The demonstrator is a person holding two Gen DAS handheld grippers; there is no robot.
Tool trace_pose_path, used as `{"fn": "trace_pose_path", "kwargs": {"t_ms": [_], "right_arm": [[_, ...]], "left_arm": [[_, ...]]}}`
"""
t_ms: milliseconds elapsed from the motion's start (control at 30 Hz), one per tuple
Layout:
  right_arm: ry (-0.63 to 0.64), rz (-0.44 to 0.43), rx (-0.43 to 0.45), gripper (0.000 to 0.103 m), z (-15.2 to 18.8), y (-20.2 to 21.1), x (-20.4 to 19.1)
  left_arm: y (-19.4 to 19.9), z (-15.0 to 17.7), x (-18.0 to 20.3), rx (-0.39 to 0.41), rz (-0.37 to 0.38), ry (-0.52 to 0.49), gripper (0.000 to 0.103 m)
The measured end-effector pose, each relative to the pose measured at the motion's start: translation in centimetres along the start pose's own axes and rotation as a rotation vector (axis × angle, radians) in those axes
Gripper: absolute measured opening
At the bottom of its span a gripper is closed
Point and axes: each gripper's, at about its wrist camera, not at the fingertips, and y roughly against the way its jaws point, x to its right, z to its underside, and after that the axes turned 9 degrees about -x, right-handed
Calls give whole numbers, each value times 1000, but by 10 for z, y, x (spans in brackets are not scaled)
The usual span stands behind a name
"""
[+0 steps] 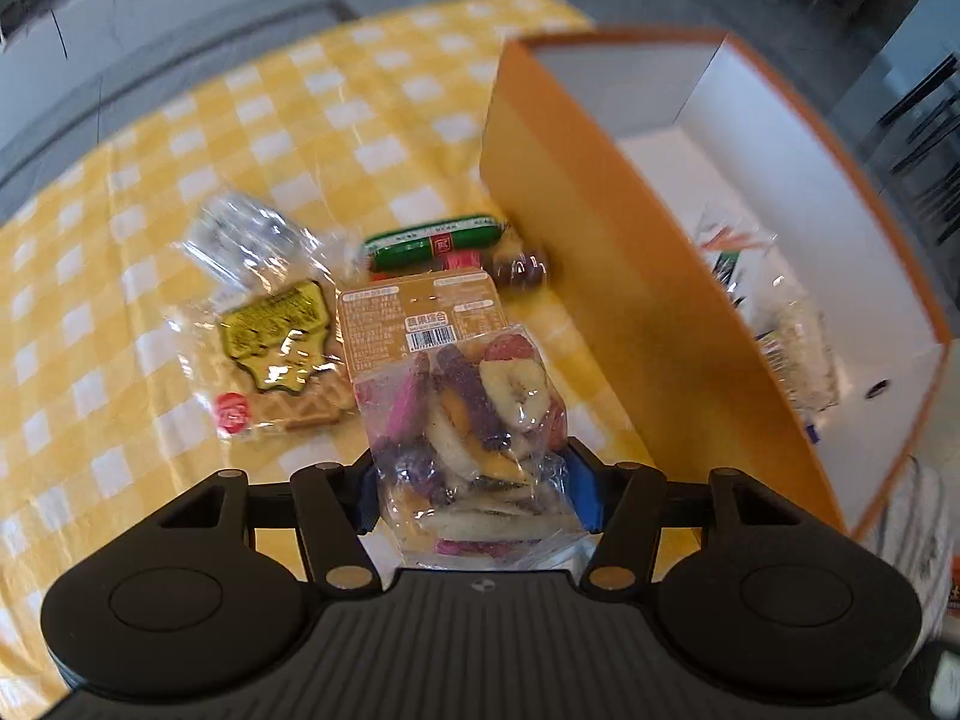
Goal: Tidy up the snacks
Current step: 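Grasp the mixed dried-fruit chips bag with the left gripper while the right gripper holds the puffed bag, then carry the chips bag toward the orange box with the left gripper while the right gripper carries the puffed bag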
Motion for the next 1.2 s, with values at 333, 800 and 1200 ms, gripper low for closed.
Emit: {"fn": "trace_pose_path", "kwargs": {"t_ms": [333,800,1200], "right_arm": [[16,36,-5,58,1,-3,-11],[60,78,-74,67,-8,-22,-25],[68,22,14,59,-3,-1,-26]], "left_arm": [[49,66,-24,229,74,108,67],[61,127,-52,345,172,286,67],[88,140,-55,422,186,294,67]]}}
